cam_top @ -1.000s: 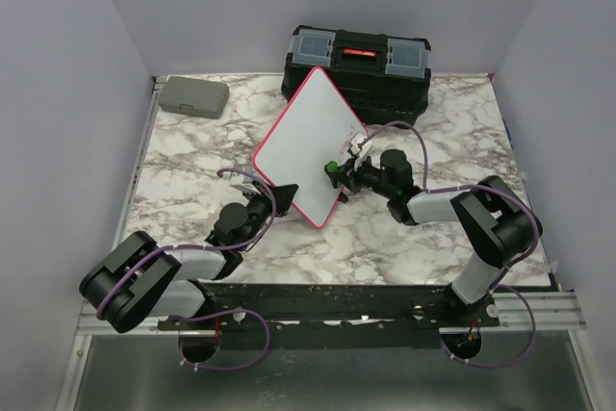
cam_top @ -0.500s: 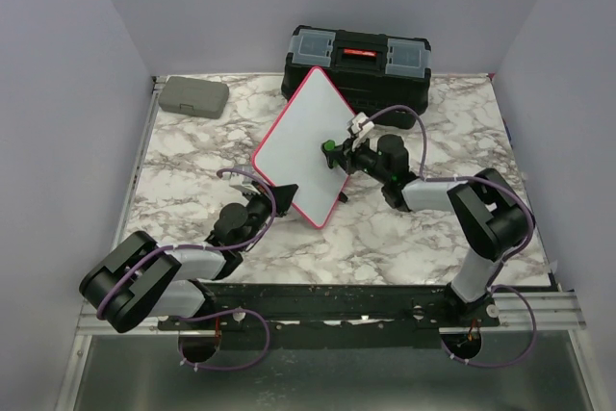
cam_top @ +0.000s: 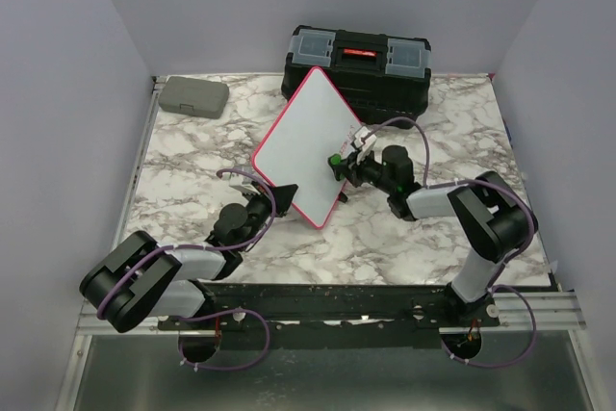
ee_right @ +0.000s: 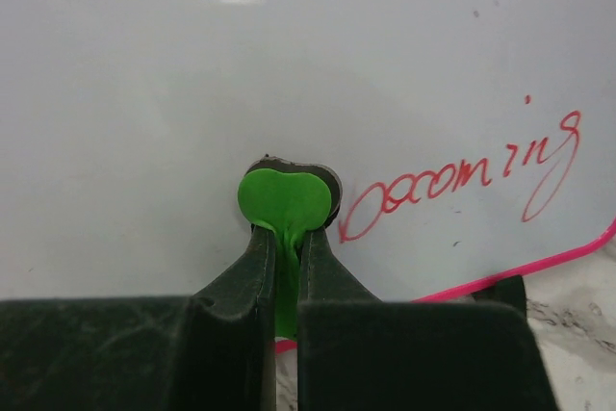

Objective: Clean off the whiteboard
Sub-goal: Erase the whiteboard at the whiteboard stand.

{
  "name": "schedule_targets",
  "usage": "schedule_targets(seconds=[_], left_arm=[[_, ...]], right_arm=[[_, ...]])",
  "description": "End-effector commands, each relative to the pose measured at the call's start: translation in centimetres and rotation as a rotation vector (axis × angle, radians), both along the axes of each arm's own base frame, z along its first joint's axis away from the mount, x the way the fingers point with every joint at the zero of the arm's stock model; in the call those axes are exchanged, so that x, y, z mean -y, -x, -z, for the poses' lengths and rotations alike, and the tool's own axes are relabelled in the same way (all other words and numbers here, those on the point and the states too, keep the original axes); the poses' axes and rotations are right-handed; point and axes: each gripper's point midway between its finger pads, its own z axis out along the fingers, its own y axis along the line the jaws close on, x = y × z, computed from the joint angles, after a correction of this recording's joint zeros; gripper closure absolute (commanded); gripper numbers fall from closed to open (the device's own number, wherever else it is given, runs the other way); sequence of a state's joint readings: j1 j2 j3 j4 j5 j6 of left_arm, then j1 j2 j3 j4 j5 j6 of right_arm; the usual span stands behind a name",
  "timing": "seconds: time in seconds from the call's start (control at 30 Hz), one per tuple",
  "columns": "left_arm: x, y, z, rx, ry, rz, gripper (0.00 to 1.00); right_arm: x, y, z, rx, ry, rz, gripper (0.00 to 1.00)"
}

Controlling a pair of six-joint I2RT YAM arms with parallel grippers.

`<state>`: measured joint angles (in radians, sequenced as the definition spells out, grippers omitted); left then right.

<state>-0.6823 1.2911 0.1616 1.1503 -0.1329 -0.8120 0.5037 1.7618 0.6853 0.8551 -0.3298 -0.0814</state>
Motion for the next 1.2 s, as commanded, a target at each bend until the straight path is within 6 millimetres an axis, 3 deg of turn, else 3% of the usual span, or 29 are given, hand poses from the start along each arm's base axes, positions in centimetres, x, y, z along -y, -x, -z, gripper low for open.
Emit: schedule_targets(seconds=[0.0, 0.1, 0.2, 0.3, 0.43, 0.57, 0.73, 0.9, 1.03, 1.17], left_arm=[[2.3, 1.4, -4.2, 0.088, 0.129, 0.133, 1.00], [2.3, 1.5, -4.2, 0.088, 0.130, 0.137, 1.00], [2.3, 1.6, -4.2, 0.083, 0.127, 0.138, 1.00], [2.3, 1.7, -4.2, 0.082, 0.124, 0.141, 1.00], [2.3, 1.8, -4.3, 0.083, 0.117, 0.147, 1.00], [2.2, 1.8, -4.3, 0.087, 0.115, 0.143, 1.00], [2.1, 1.9, -4.2, 0.086, 0.113, 0.141, 1.00], [2.0, 1.8, -4.1, 0.088, 0.112, 0.137, 1.00], [2.0, 1.7, -4.2, 0.090, 0.120, 0.138, 1.00], [2.1, 1.6, -4.2, 0.086, 0.125, 0.141, 1.00]], right_arm=[[-3.0, 7.0, 3.7, -0.196, 0.009, -0.190, 0.99], [-4.2, 6.9, 1.2, -0.188, -0.083, -0.186, 0.99], [-4.1, 4.2, -1.5, -0.127, -0.144, -0.081, 0.99], [-2.8, 1.0, -3.5, -0.069, -0.188, 0.019, 0.99], [-0.7, -2.0, -3.0, -0.037, -0.158, 0.106, 0.99], [0.8, -2.9, -0.4, -0.063, -0.089, 0.144, 0.99], [2.1, -1.8, 2.8, -0.144, -0.026, 0.151, 0.99], [1.3, 2.5, 4.6, -0.260, -0.025, 0.021, 0.99], [-0.4, 4.7, 3.7, -0.277, -0.074, -0.043, 0.99], [-1.9, 4.8, 0.5, -0.235, -0.175, -0.064, 0.99]])
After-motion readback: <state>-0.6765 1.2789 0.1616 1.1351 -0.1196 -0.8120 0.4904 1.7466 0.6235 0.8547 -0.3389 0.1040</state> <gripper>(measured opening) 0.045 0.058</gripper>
